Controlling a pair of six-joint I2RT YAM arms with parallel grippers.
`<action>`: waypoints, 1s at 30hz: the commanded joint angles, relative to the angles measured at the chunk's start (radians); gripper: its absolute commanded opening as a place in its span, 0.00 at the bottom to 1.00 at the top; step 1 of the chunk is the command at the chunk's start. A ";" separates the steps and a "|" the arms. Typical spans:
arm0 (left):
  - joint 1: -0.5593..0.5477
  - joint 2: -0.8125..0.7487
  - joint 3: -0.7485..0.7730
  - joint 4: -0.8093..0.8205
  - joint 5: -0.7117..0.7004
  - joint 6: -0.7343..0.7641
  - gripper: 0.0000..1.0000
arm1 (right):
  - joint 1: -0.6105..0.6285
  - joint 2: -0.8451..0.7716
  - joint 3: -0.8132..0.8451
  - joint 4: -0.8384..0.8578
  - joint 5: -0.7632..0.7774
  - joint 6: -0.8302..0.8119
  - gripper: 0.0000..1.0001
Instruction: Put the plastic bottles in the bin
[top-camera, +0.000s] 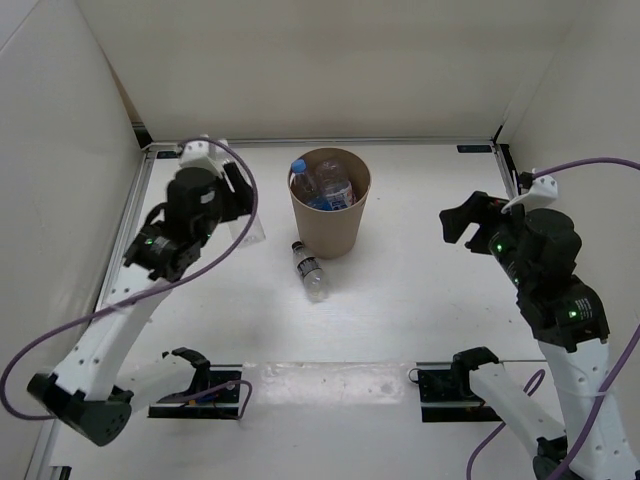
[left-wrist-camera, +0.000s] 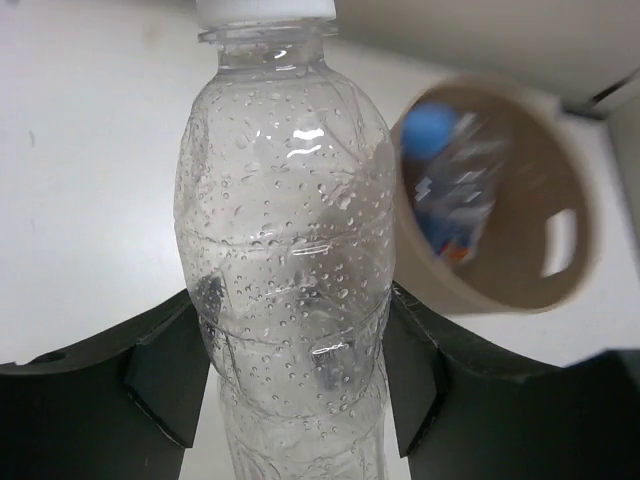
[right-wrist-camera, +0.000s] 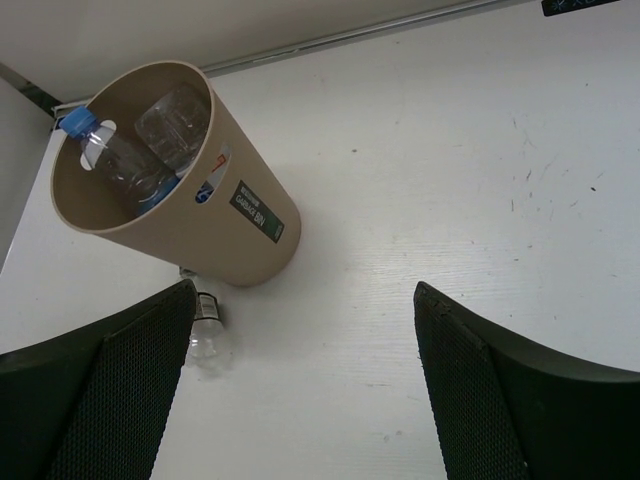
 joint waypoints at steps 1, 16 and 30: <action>-0.029 0.006 0.132 0.045 -0.022 0.128 0.64 | -0.002 -0.017 0.004 0.000 -0.027 -0.002 0.90; -0.318 0.510 0.519 0.441 -0.143 0.419 0.67 | -0.036 -0.045 0.020 -0.048 -0.053 -0.028 0.90; -0.376 0.710 0.557 0.628 -0.145 0.430 1.00 | 0.017 -0.071 -0.019 -0.057 -0.042 -0.021 0.90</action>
